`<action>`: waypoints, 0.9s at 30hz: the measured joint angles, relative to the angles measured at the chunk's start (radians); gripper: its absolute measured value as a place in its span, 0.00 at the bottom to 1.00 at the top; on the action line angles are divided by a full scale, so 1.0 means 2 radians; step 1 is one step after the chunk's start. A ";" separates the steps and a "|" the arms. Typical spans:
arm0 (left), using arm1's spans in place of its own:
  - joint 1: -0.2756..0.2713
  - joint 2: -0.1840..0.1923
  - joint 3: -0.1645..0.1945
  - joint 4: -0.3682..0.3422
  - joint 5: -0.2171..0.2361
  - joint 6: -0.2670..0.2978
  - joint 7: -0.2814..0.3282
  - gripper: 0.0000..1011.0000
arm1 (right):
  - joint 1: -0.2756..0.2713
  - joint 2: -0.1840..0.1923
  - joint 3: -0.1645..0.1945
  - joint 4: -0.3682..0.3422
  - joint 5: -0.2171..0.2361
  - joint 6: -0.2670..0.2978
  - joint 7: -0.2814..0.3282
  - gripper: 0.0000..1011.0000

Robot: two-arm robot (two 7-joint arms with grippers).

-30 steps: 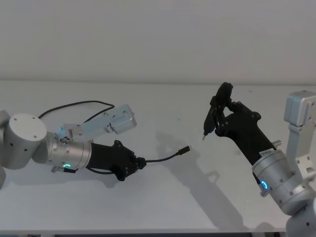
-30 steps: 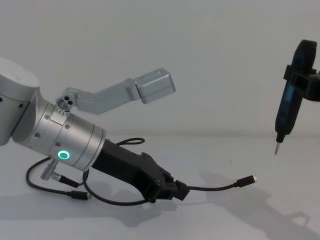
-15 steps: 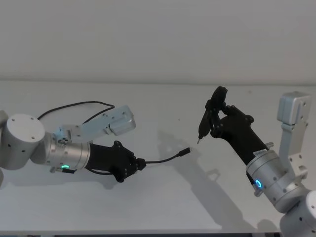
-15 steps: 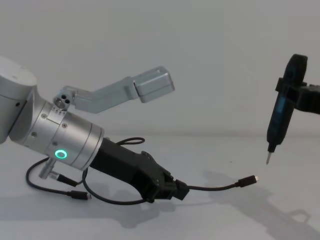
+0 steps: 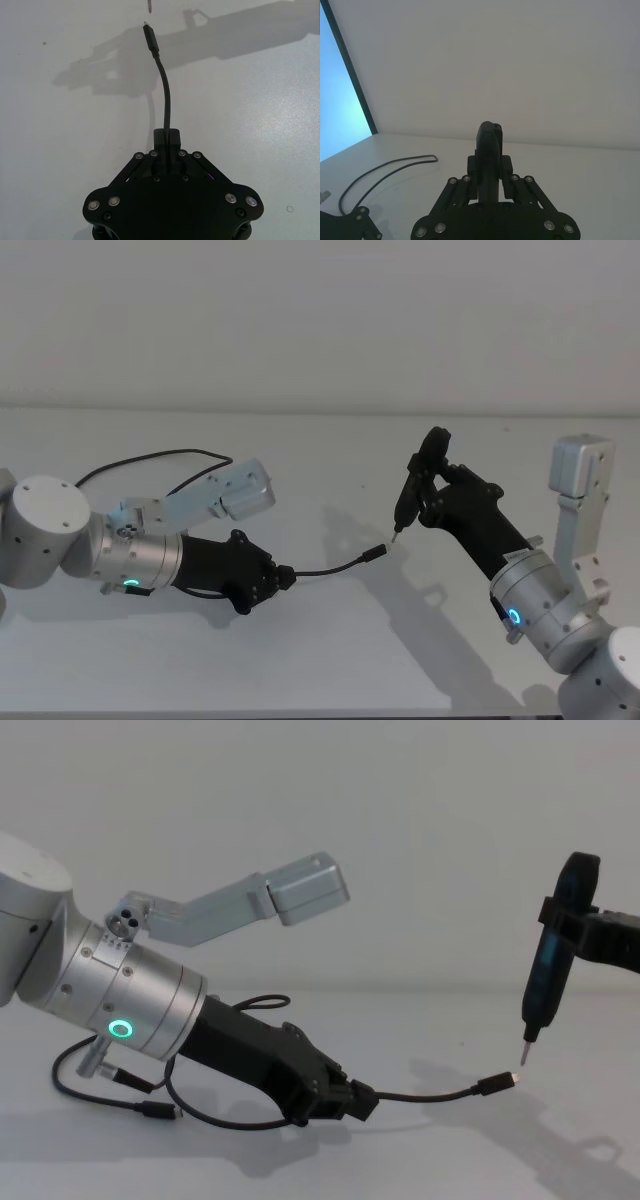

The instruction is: Pick up the data cable with the one hand.

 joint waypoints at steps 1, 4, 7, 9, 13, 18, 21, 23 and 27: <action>0.000 0.000 0.000 0.000 0.000 0.000 0.000 0.04 | 0.001 0.000 0.000 0.002 0.000 0.000 0.001 0.27; 0.000 0.000 0.000 0.000 0.000 0.000 0.000 0.04 | 0.002 -0.001 0.000 0.005 0.000 0.001 0.001 0.27; 0.000 0.000 0.000 0.000 0.000 0.000 0.000 0.04 | 0.002 -0.002 0.001 0.007 0.000 0.001 0.002 0.27; 0.000 0.000 0.000 0.000 0.000 -0.001 0.000 0.04 | 0.003 -0.002 0.001 0.010 0.000 0.001 0.003 0.27; 0.000 0.000 0.000 -0.001 0.000 -0.001 0.000 0.04 | 0.004 -0.003 0.002 0.014 0.000 0.001 0.004 0.27; 0.000 0.001 0.000 -0.001 0.000 -0.001 0.000 0.04 | 0.005 -0.004 0.002 0.019 0.001 0.002 0.005 0.27; 0.000 0.001 0.000 -0.001 0.000 -0.001 0.000 0.04 | 0.006 -0.004 0.002 0.022 0.001 0.002 0.006 0.27; 0.000 0.001 0.000 -0.001 0.000 -0.001 0.000 0.04 | 0.007 -0.004 0.002 0.024 0.002 0.002 0.007 0.27; 0.000 0.001 0.000 -0.001 0.000 -0.001 0.000 0.04 | 0.008 -0.004 0.001 0.026 0.002 0.001 0.008 0.27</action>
